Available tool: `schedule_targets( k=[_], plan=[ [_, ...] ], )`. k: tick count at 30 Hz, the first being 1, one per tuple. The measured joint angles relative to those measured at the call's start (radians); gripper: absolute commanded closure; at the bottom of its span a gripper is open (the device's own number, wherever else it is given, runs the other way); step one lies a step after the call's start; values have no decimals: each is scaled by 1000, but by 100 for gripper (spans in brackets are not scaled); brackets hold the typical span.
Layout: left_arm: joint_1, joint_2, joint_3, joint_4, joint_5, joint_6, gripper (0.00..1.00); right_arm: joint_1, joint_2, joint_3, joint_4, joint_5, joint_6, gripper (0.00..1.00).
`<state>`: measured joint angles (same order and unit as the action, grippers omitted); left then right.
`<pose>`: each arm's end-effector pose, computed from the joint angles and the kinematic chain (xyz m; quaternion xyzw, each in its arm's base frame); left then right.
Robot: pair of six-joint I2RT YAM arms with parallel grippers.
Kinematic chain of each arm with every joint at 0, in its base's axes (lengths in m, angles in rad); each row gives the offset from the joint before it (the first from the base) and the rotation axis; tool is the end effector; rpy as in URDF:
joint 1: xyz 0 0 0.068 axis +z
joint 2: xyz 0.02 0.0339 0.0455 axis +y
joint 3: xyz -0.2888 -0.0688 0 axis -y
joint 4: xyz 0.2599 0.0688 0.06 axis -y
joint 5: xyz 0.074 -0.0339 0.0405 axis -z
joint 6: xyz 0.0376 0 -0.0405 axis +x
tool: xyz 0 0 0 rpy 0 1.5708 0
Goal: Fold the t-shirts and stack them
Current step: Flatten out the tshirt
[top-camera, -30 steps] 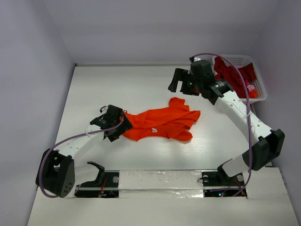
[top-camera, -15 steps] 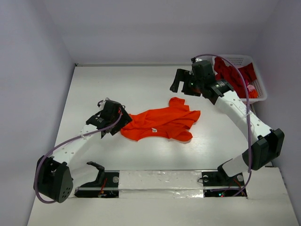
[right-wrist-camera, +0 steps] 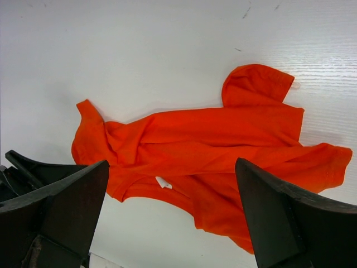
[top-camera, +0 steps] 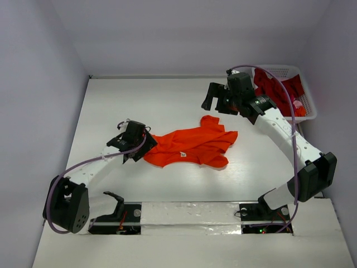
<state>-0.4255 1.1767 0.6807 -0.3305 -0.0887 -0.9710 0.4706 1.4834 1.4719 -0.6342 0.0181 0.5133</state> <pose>0.2216 -0.0968 0.2273 -0.2662 0.8919 -0.2019 0.3048 0.3074 0.1556 0.3911 0.0231 0.8946 0.2036 0.3971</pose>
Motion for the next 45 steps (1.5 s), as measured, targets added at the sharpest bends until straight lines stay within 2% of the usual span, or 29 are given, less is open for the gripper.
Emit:
schedule_targets(
  k=[9, 12, 29, 36, 40, 45],
  plan=[
    [0, 31, 0, 30, -4, -12, 33, 0, 0, -18, 12, 0, 0, 0],
    [0, 38, -1, 39, -7, -17, 38, 0, 0, -22, 14, 0, 0, 0],
    [0, 80, -18, 58, -29, -19, 40, 0, 0, -23, 14, 0, 0, 0],
    [0, 83, -20, 61, -37, -22, 48, 0, 0, -23, 14, -23, 1, 0],
    [2, 88, -20, 65, -44, -23, 57, -7, 0, -23, 14, -29, 1, 0],
    [2, 106, -20, 71, -47, -22, 58, -7, 0, -23, 14, -33, 0, 0]
  ],
)
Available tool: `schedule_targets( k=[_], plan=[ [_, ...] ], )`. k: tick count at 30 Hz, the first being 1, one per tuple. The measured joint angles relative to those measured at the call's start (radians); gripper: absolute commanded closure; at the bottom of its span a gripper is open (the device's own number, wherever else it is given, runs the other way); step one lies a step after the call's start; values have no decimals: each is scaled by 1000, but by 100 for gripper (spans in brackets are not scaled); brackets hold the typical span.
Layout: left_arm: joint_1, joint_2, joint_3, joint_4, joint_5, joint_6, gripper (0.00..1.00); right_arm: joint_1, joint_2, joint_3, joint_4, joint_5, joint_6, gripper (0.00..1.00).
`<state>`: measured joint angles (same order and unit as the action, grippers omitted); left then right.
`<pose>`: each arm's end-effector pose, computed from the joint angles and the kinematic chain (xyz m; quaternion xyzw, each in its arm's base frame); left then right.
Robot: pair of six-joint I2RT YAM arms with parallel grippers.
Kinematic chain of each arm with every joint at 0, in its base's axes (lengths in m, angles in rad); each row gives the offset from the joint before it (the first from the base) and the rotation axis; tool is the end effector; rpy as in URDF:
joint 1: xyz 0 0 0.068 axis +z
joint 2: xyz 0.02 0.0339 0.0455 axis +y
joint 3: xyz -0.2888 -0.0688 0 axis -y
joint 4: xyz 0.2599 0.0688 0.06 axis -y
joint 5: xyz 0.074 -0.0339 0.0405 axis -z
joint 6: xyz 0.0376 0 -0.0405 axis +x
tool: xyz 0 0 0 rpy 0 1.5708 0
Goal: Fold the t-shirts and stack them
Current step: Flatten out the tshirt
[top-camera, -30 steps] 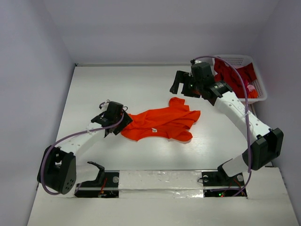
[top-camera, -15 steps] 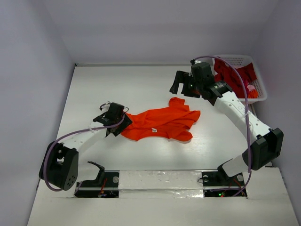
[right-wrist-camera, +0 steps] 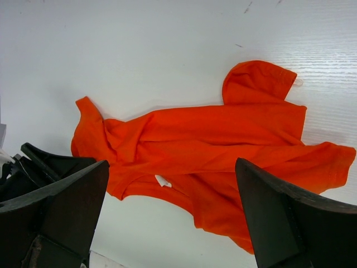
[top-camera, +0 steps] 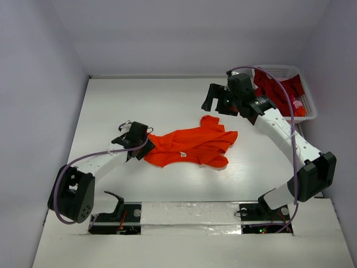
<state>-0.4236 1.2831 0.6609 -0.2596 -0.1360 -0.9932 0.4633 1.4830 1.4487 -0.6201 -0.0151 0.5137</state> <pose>0.2345 -0.1001 0.2018 -0.2859 0.8948 -0.1707 0.2975 0.3084 0.1547 0.3843 0.0193 0.8966 0.2136 0.3874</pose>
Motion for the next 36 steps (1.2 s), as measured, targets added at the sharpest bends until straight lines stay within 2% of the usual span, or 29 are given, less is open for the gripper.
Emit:
schedule_targets(
  k=[9, 18, 23, 36],
  plan=[
    [1, 12, 0, 2, -10, 0, 55, 0, -3, 0, 0, -6, 0, 0],
    [34, 12, 0, 2, -39, 0, 57, 0, -3, 0, 0, -13, 0, 0],
    [40, 31, 0, 11, -43, 0, 62, 0, -4, 0, 1, -19, 0, 0],
    [40, 56, 0, 39, -17, 0, 62, 0, -3, -7, 4, -21, 0, 0]
  ],
)
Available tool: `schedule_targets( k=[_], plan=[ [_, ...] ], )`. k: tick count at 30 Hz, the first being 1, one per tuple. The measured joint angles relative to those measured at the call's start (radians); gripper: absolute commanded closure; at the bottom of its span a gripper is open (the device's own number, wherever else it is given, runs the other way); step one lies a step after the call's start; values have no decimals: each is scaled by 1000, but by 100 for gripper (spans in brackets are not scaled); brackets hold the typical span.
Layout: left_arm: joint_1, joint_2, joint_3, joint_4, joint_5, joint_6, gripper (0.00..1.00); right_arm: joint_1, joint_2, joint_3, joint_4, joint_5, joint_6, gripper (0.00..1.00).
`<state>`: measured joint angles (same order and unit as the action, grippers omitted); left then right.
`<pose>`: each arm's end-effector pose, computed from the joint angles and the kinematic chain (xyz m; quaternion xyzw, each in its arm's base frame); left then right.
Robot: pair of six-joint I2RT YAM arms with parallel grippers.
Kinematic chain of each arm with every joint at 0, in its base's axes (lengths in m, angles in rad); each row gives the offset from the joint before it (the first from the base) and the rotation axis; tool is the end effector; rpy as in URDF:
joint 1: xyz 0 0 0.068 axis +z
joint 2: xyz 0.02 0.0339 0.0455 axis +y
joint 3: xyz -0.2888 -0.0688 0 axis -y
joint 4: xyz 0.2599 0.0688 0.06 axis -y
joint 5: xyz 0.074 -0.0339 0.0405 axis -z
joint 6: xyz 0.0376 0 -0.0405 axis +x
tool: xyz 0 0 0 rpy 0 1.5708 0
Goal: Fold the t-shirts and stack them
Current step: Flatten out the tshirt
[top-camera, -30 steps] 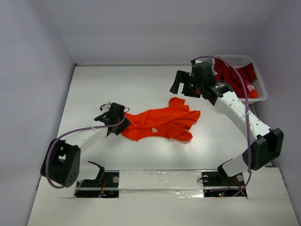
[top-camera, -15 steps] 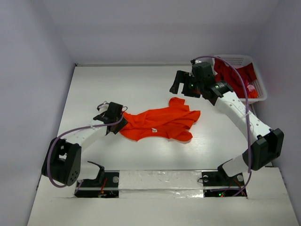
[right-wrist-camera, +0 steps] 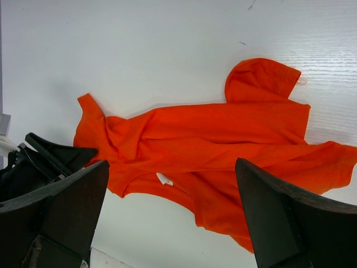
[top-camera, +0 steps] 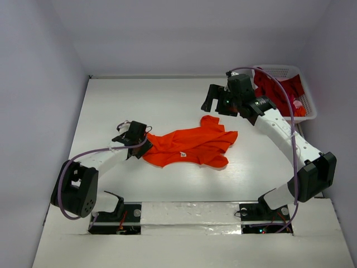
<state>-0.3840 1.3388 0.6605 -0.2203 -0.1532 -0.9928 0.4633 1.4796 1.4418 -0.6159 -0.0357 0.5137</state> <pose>0.2458 -0.0931 0.1912 -0.3062 0.8904 -0.1531 0.2998 0.3074 0.1550 0.3834 0.0147 0.8965 0.2218 0.3833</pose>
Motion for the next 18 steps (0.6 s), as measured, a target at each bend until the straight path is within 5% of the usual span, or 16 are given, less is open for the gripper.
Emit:
schedule_targets(
  k=[6, 12, 18],
  plan=[
    [0, 0, 0, 0, 2, -1, 70, 0, -1, -10, 5, -6, 0, 0],
    [0, 0, 0, -5, 2, -2, 99, 0, -2, -18, 8, -6, 0, 0],
    [0, 0, 0, -18, 3, -2, 100, 0, -8, -18, 18, -7, 1, 0]
  ],
)
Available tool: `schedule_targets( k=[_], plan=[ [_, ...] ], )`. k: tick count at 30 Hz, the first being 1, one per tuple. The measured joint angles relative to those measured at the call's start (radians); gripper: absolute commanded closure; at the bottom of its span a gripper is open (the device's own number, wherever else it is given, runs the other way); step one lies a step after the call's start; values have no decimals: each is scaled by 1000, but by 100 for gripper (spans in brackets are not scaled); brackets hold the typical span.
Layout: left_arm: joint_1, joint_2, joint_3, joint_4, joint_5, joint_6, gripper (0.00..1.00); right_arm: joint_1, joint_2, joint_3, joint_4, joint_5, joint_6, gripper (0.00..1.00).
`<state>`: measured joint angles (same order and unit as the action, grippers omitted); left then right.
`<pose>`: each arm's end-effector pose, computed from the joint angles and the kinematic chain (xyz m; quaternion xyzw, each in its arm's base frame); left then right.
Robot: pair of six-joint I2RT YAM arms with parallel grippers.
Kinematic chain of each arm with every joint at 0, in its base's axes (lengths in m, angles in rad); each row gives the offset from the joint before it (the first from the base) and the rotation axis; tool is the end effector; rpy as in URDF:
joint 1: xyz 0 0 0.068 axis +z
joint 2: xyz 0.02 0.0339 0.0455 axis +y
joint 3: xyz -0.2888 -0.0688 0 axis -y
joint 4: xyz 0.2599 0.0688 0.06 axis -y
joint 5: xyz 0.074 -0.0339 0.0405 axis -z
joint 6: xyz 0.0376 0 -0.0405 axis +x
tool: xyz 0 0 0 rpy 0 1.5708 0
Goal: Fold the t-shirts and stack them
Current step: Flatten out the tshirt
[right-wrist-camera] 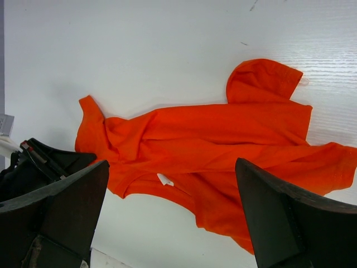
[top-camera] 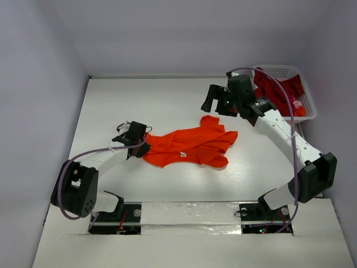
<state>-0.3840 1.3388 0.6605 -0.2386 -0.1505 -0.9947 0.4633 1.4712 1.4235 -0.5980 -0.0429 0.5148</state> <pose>0.2443 -0.0926 0.1900 -0.3069 0.8934 -0.1487 0.2924 0.3060 0.1547 0.3813 0.0135 0.8947 0.2265 0.3848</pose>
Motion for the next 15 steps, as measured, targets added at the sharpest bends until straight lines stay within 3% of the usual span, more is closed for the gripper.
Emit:
schedule_targets(
  k=[7, 15],
  plan=[
    [0, -14, 64, -85, 0, 3, 100, -10, 0, 0, -1, 10, 3, 0],
    [13, -119, 281, -203, -11, 25, 100, -101, 0, -65, -4, 95, 44, 0]
  ],
)
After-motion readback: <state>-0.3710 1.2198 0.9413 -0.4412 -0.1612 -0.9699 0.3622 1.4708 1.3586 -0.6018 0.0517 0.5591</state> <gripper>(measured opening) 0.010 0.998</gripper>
